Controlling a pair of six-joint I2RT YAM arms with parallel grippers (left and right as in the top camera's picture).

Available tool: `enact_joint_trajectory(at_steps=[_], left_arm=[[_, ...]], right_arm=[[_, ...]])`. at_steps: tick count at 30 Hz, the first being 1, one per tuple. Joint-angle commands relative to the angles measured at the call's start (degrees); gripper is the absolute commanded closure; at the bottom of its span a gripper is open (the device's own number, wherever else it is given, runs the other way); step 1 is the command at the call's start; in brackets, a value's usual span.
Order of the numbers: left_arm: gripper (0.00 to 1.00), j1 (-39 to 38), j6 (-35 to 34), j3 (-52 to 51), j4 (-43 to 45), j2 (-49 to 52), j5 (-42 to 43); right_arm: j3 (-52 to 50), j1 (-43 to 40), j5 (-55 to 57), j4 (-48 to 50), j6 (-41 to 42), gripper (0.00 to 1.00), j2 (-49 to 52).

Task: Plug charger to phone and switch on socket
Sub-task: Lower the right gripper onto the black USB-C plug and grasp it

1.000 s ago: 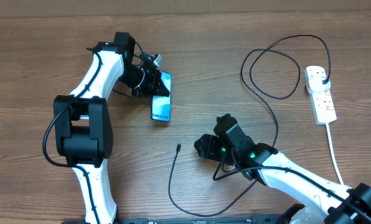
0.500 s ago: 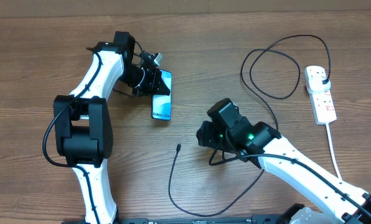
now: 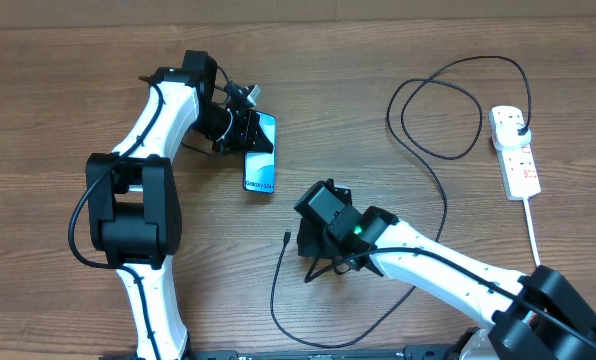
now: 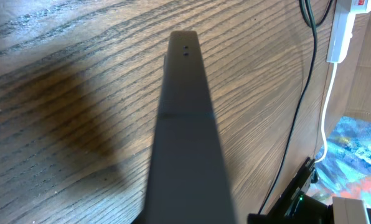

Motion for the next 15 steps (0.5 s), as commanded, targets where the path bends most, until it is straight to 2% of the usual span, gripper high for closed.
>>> enact_joint_trajectory(at_steps=[1,7,15], left_arm=[[0.96,0.15,0.31,-0.11,0.2,-0.57,1.55],[0.96,0.2,0.24,-0.11,0.13,-0.57,1.6],[0.96,0.2,0.11,-0.11,0.15,-0.57,1.6]], right_arm=[[0.28,2.27,1.86,2.99,4.37,0.5,0.83],[0.28,6.01,4.7,8.24,7.96,0.53,4.11],[0.28,7.15,5.66,10.23,12.5,0.56,7.69]])
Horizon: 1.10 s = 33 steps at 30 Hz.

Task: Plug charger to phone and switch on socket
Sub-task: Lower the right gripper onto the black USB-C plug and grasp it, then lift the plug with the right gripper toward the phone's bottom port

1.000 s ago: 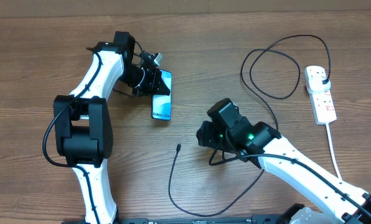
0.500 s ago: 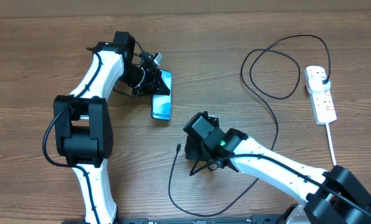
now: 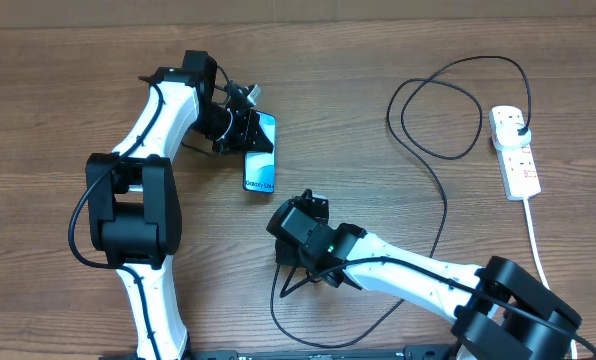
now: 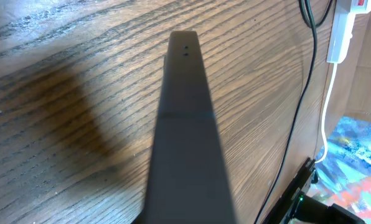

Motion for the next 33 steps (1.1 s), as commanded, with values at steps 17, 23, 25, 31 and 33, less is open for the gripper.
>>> enact_joint_trajectory(at_steps=[17,23,25,31,33], left_arm=[[0.96,0.2,0.11,-0.11,-0.07,-0.57,1.64],[0.96,0.2,0.11,-0.11,-0.15,-0.57,1.64],[0.96,0.2,0.11,-0.11,-0.17,-0.57,1.64],[0.96,0.2,0.11,-0.11,-0.22,-0.57,1.81],[0.96,0.2,0.11,-0.11,-0.22,-0.57,1.81]], right_arm=[[0.28,2.36,1.33,3.28,4.7,0.69,5.33],[0.26,2.36,1.84,3.28,4.68,0.72,5.68],[0.26,2.36,2.25,3.26,4.7,0.74,5.68],[0.22,2.36,2.62,3.28,4.7,0.8,5.75],[0.11,2.36,2.86,3.26,4.7,0.84,5.75]])
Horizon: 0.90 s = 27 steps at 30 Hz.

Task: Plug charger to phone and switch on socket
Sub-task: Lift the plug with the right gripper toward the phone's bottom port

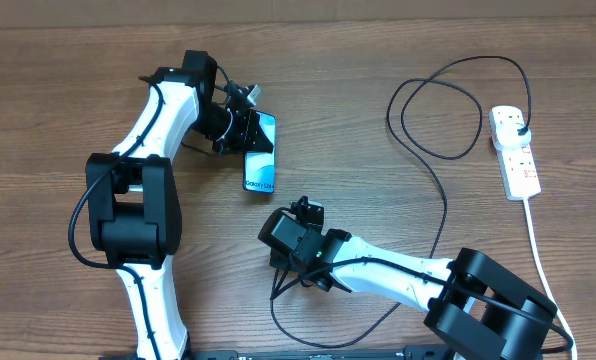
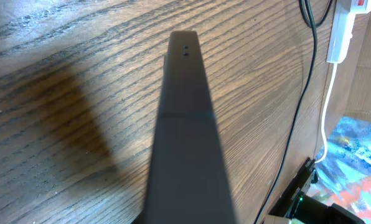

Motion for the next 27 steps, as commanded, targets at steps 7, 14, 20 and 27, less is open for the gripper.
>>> enact_joint_trajectory(at_steps=[7,14,20,27], left_arm=[[0.96,0.2,0.13,-0.09,-1.03,-0.57,1.79],[0.96,0.24,0.2,-0.09,-2.47,-0.57,7.76],[0.96,0.66,1.03,-0.09,-3.89,-0.57,25.29],[0.95,0.72,11.56,-0.09,-10.88,-0.57,42.38]], right_arm=[[0.04,-0.68,1.05,-1.51,-2.8,0.93,1.01],[0.28,-5.64,-7.72,-4.9,-11.87,0.96,-7.17],[0.22,-9.01,-16.81,-5.16,-20.46,0.96,-19.43],[-3.3,-10.64,-18.51,-7.26,-23.17,0.96,-31.39]])
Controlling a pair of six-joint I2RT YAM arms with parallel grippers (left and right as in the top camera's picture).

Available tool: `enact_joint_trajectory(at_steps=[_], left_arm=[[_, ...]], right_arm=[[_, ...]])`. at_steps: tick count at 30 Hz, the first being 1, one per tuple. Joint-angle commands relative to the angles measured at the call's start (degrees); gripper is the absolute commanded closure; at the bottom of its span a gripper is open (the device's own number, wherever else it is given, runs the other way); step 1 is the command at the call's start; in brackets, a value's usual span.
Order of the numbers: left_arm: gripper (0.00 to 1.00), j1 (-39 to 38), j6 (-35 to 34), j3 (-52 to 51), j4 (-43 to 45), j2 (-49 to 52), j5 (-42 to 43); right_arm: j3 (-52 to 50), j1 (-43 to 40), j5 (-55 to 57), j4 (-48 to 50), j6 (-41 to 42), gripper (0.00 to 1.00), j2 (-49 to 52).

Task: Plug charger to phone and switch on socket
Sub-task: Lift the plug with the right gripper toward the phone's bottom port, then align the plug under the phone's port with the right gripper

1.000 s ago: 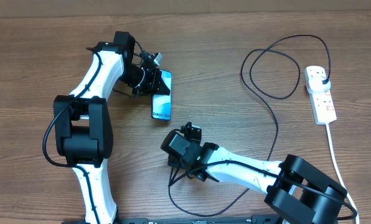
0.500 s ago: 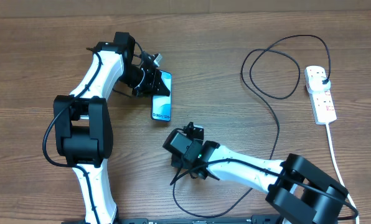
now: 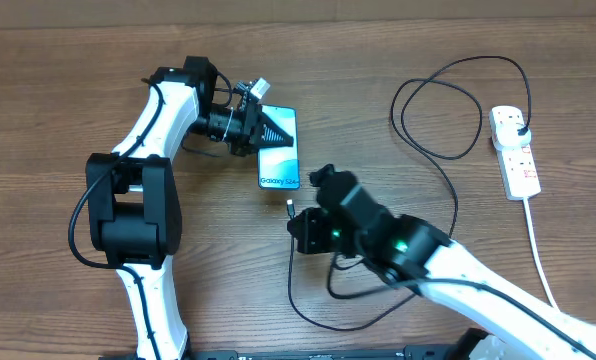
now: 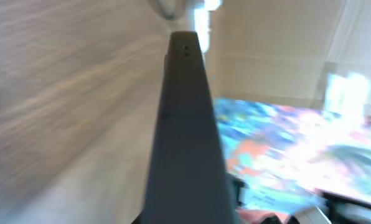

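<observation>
The phone (image 3: 280, 160) shows its lit screen below my left gripper (image 3: 268, 128), which is shut on its top end. The left wrist view is blurred; the phone's dark edge (image 4: 185, 124) runs up its middle. My right gripper (image 3: 300, 222) sits just below the phone, shut on the black charger cable (image 3: 448, 215) near its plug tip (image 3: 291, 209), which points up at the phone's bottom edge a short way off. The white socket strip (image 3: 519, 165) lies at the far right, with the cable's other end plugged into it.
The cable loops widely over the wooden table (image 3: 58, 120), from under the right arm up to the back right. The strip's white lead (image 3: 533, 235) runs toward the front right edge. Both arms crowd the table's middle.
The left gripper has carried the phone to the right and turned it. The right gripper, then low over the cable end, now holds the cable with its plug tip raised toward the phone.
The left gripper held the phone still at the left-centre throughout the earlier moments. Meanwhile the right gripper stood right of the loose cable end, then closer, then over it. Now the cable is gripped and the phone and plug are close together.
</observation>
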Motion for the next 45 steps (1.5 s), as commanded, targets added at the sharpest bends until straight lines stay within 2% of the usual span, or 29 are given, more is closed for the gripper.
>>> enact_joint_trajectory(at_steps=[1,3,6,9,18,22,32,45], left_arm=[[0.95,0.7,9.88,-0.09,-4.5,-0.57,14.16],[0.96,0.7,17.11,-0.09,-10.62,-0.57,17.97],[0.95,0.74,24.24,-0.09,-18.56,-0.57,17.84],[0.96,0.74,30.34,-0.11,-22.58,-0.57,17.84],[0.96,0.68,30.51,-0.11,-22.01,-0.57,17.84],[0.96,0.68,30.16,-0.11,-20.31,-0.57,17.84],[0.96,0.26,24.41,-0.11,-19.96,-0.57,17.84],[0.96,-0.28,24.35,-0.11,-17.27,-0.57,17.84]], right_arm=[[-4.09,-0.2,-2.71,1.66,-3.87,0.96,-4.39],[-7.26,-0.22,-4.55,5.9,-4.31,0.96,-6.84],[-13.42,-0.2,-5.73,15.41,-4.22,0.96,-9.73],[-19.37,-0.2,-5.79,25.4,-4.02,0.96,-10.38],[-21.33,-0.02,-6.45,31.85,-4.07,0.96,-10.27],[-21.33,0.09,-3.43,32.92,-4.02,0.96,-10.27],[-21.33,0.11,0.59,35.47,-3.82,0.96,-8.87],[-21.18,0.13,0.59,39.21,-3.63,0.96,-4.83]])
